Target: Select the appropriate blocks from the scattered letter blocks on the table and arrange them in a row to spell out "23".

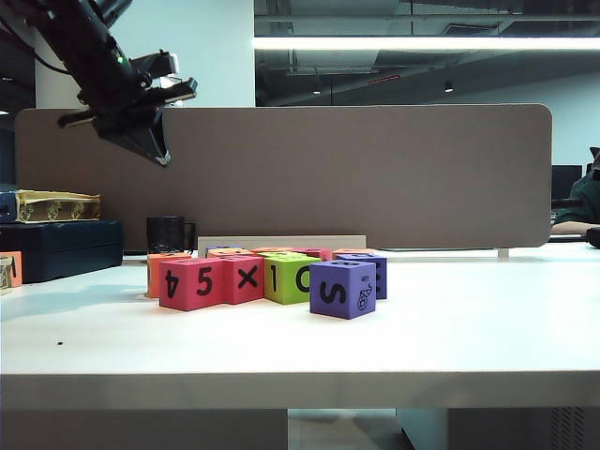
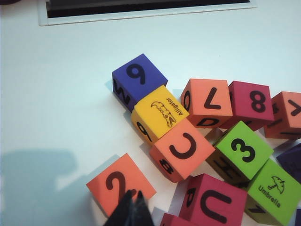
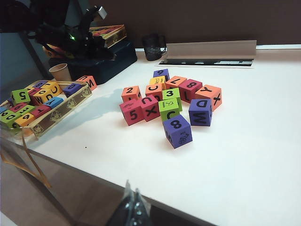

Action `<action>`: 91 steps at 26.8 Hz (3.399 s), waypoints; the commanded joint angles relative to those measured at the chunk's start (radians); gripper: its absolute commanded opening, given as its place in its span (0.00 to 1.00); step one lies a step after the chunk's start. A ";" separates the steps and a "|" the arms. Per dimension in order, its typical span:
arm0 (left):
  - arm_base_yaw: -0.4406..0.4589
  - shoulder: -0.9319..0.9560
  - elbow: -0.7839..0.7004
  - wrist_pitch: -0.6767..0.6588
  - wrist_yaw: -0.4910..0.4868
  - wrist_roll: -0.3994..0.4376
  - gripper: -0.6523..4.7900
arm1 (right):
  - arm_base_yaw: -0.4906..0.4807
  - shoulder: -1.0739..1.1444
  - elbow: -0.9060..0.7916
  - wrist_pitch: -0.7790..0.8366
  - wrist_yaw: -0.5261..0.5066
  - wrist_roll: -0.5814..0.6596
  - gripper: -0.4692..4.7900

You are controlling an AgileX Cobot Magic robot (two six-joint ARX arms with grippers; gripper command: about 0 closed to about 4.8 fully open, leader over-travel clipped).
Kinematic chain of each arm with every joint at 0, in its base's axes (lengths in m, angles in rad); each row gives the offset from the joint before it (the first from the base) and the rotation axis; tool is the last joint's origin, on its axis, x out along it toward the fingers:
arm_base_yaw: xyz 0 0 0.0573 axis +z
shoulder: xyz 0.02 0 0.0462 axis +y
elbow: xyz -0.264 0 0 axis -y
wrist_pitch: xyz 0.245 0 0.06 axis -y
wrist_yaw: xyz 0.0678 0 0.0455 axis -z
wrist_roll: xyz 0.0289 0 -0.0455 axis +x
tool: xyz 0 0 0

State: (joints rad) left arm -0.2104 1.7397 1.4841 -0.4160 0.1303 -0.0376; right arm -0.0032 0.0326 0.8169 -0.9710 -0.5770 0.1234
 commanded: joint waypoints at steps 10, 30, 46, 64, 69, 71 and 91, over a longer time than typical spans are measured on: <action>-0.001 0.074 0.014 0.047 -0.015 0.080 0.63 | 0.000 0.003 0.002 0.003 -0.002 -0.027 0.09; -0.002 0.233 0.013 0.082 -0.067 -0.252 0.76 | -0.001 0.003 -0.031 0.002 -0.002 -0.027 0.09; -0.009 0.279 0.012 0.035 -0.072 -0.319 0.75 | 0.000 0.003 -0.034 0.003 -0.002 -0.027 0.09; -0.009 0.283 0.013 0.020 -0.111 -0.282 0.50 | -0.001 0.002 -0.034 0.004 -0.002 -0.027 0.09; -0.008 0.228 0.044 -0.034 -0.108 -0.220 0.50 | -0.001 0.002 -0.034 0.004 -0.002 -0.027 0.09; -0.008 0.207 0.077 -0.078 -0.108 -0.219 0.50 | -0.001 0.002 -0.034 0.004 -0.002 -0.027 0.09; -0.091 0.046 0.207 -0.556 0.124 -0.085 0.50 | -0.001 0.002 -0.035 0.003 0.025 -0.027 0.09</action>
State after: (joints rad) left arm -0.2859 1.7977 1.6924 -0.9634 0.2611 -0.1528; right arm -0.0032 0.0322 0.7815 -0.9813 -0.5503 0.0990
